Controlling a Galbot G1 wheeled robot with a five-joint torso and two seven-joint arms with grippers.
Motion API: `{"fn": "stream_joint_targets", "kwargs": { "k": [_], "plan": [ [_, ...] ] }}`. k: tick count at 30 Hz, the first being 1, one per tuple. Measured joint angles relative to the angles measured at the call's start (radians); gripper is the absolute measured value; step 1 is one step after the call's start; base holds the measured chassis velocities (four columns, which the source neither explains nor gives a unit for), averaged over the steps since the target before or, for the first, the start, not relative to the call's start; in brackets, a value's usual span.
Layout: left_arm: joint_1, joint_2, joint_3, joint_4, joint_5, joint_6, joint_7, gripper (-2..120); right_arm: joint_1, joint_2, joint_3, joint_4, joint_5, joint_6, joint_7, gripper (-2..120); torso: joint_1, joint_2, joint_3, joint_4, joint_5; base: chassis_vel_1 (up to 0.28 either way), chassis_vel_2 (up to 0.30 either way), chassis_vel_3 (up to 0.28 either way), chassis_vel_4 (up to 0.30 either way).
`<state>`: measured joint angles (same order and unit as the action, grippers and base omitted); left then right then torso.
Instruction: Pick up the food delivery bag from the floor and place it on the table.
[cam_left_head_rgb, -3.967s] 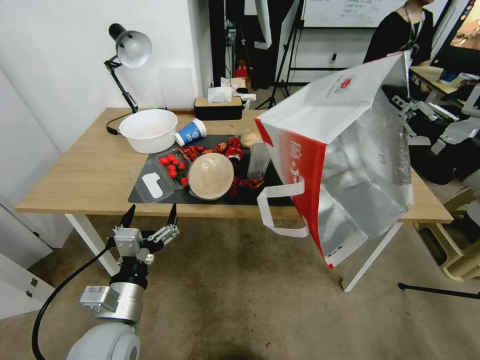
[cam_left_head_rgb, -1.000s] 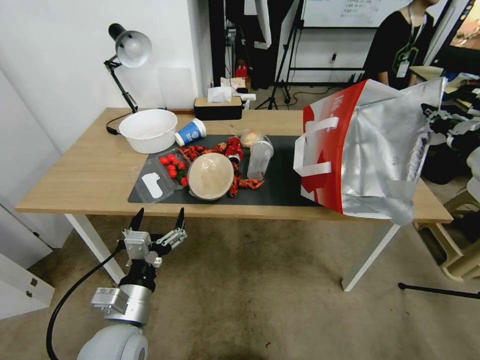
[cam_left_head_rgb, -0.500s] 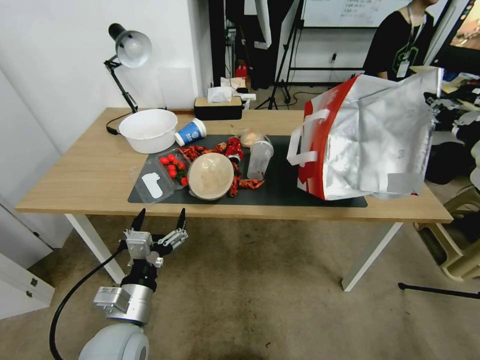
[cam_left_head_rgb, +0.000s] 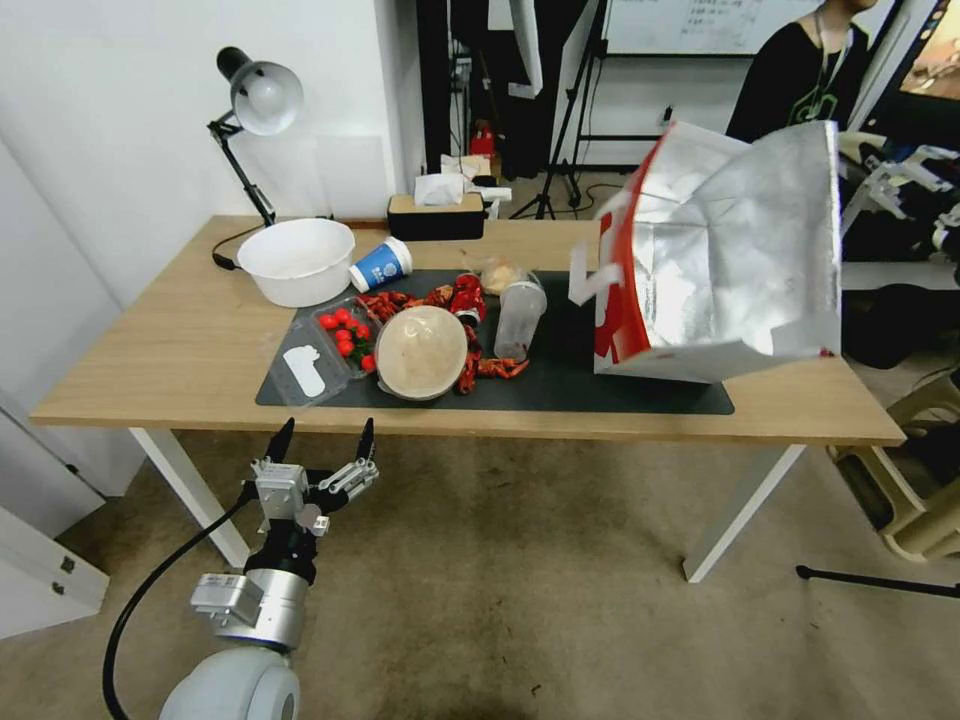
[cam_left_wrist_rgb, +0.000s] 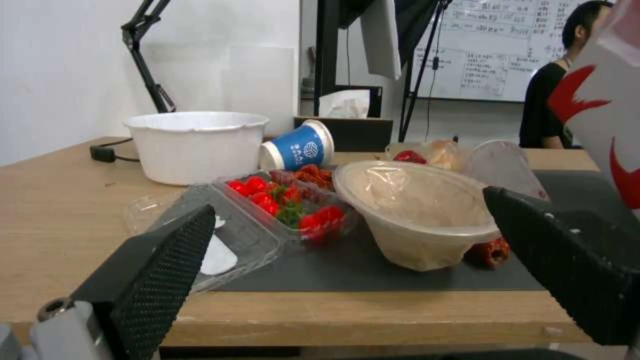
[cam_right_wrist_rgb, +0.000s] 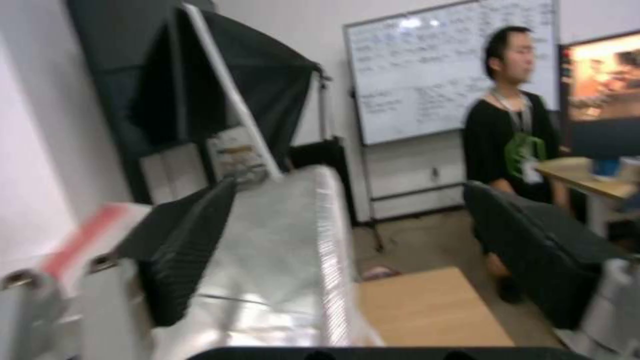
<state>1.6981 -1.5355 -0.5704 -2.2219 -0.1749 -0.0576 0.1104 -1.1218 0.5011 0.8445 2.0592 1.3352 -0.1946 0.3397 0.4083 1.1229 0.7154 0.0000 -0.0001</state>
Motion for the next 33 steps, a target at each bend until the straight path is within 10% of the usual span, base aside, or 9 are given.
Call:
{"fn": "stream_joint_targets", "kwargs": {
  "k": [19,33],
  "plan": [
    [0.011,0.008,-0.014,-0.014,-0.006,-0.009,-0.004,100,-0.246,0.136,0.006,0.168,-0.208,0.217,-0.308,100,0.000,0.000,0.000,0.0000,0.0000,0.000,0.000,0.000,0.000],
    [0.014,0.015,-0.019,-0.005,-0.010,-0.021,-0.007,100,-0.591,0.382,-0.031,0.260,-0.781,0.304,-0.283,100,0.000,0.000,0.000,-0.0003,0.0000,0.000,0.000,0.000,0.000]
  ]
}}
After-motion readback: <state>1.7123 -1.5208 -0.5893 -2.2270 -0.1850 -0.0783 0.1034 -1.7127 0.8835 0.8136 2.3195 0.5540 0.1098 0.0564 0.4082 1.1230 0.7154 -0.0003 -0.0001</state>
